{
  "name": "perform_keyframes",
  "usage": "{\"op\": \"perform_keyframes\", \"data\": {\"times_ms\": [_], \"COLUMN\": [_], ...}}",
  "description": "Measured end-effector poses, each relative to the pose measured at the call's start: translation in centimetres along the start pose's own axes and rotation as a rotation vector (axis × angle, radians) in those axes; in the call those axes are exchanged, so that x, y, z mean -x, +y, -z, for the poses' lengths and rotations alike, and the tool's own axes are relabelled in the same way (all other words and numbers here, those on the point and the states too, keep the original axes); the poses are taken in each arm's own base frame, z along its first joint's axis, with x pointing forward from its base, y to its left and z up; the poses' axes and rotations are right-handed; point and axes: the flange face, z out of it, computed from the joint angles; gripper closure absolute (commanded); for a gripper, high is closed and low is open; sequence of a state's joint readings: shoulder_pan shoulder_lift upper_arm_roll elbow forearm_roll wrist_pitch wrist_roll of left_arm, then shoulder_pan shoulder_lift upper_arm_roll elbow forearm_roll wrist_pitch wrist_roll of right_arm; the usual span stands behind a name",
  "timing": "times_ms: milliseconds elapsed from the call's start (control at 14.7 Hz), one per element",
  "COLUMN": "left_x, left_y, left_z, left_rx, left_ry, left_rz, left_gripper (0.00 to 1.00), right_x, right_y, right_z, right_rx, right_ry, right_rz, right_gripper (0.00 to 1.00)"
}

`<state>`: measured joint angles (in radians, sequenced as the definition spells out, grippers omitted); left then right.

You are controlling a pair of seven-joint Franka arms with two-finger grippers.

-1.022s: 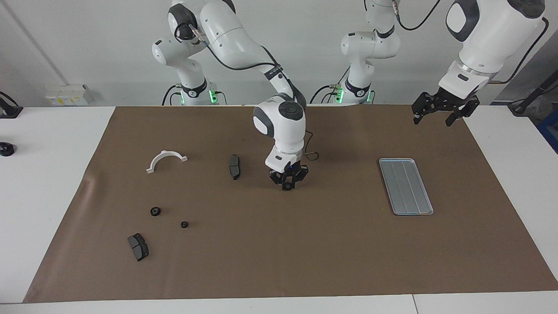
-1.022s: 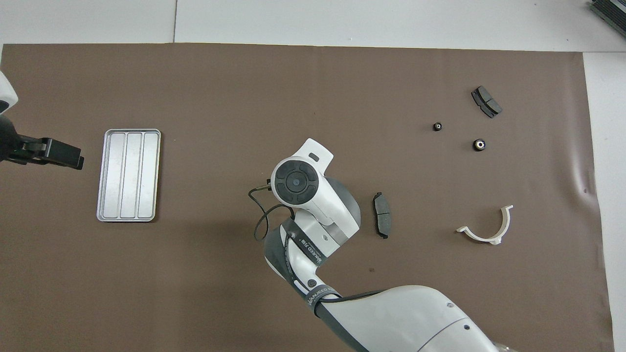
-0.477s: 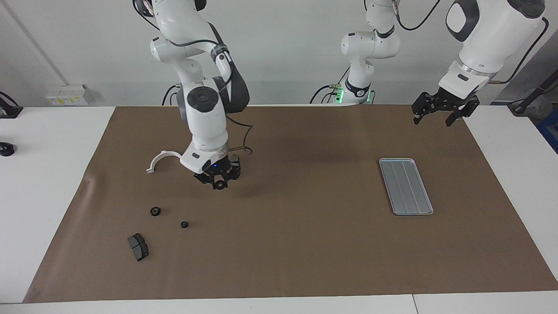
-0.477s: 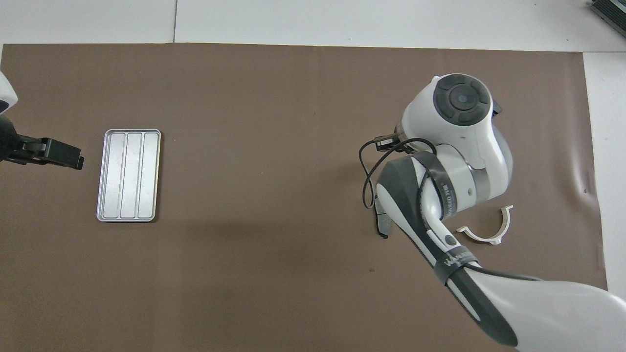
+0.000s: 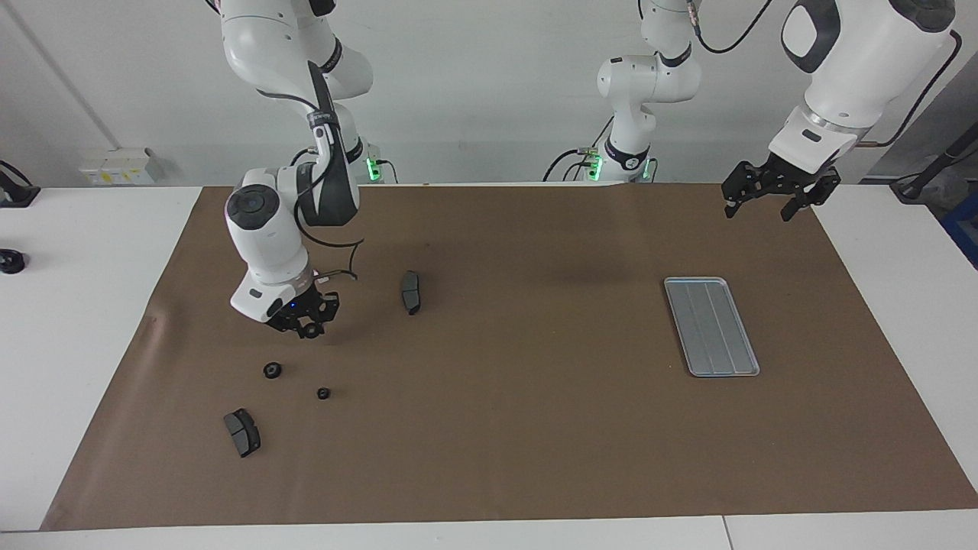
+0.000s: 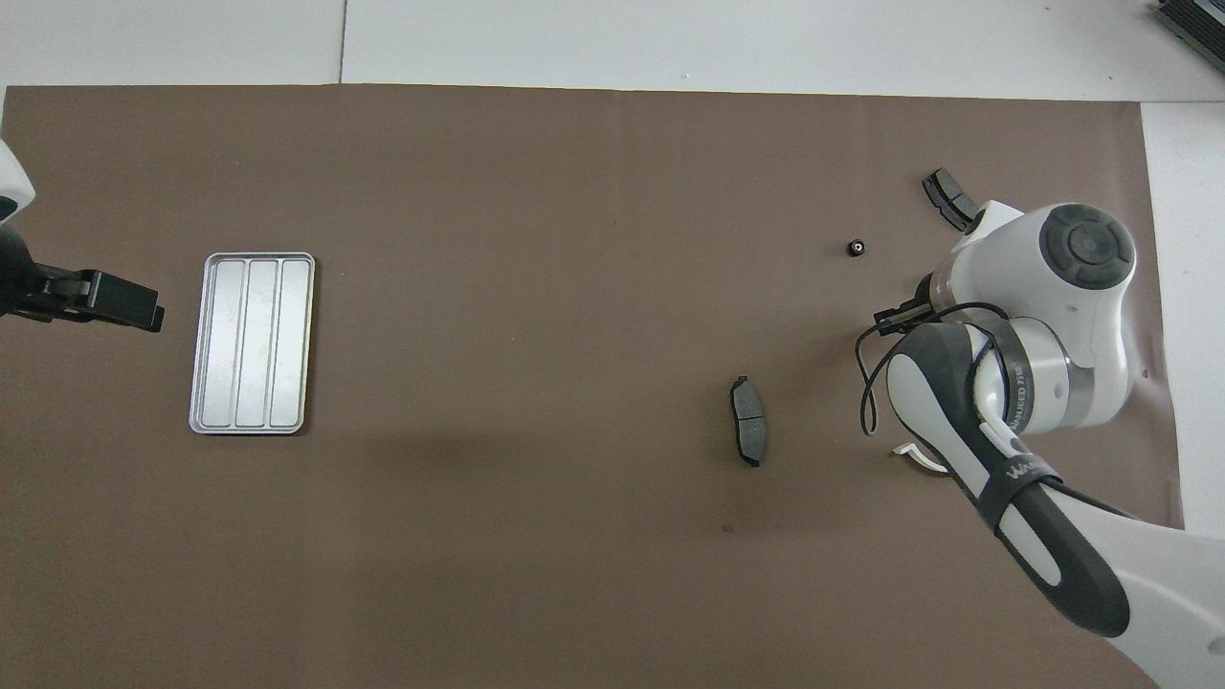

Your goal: Place bearing gear from tray to pile

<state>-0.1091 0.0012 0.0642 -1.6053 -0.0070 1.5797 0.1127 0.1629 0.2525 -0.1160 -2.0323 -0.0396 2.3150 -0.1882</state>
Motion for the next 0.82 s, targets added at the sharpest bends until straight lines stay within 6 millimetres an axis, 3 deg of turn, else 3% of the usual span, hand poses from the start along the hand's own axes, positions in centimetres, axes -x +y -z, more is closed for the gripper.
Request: {"op": "perform_keyframes", "data": {"times_ms": [273, 409, 681, 818], "left_x": [0.0, 0.0, 0.0, 0.0], "left_y": [0.0, 0.0, 0.0, 0.0], "left_z": [0.0, 0.0, 0.0, 0.0], "left_rx": [0.000, 0.000, 0.000, 0.000], "left_ry": [0.000, 0.000, 0.000, 0.000], "left_rz": [0.000, 0.000, 0.000, 0.000], "left_gripper": [0.00, 0.00, 0.00, 0.00], "right_x": [1.8, 2.2, 2.0, 1.3], "right_y": [-0.4, -0.7, -1.5, -2.6], "right_z": [-2.8, -3.1, -2.8, -1.8], "right_rx": [-0.003, -0.012, -0.020, -0.021], "right_ry": [0.013, 0.011, 0.018, 0.038], "right_rz": [-0.002, -0.009, -0.110, -0.166], "right_gripper": [0.96, 0.00, 0.00, 0.00]}}
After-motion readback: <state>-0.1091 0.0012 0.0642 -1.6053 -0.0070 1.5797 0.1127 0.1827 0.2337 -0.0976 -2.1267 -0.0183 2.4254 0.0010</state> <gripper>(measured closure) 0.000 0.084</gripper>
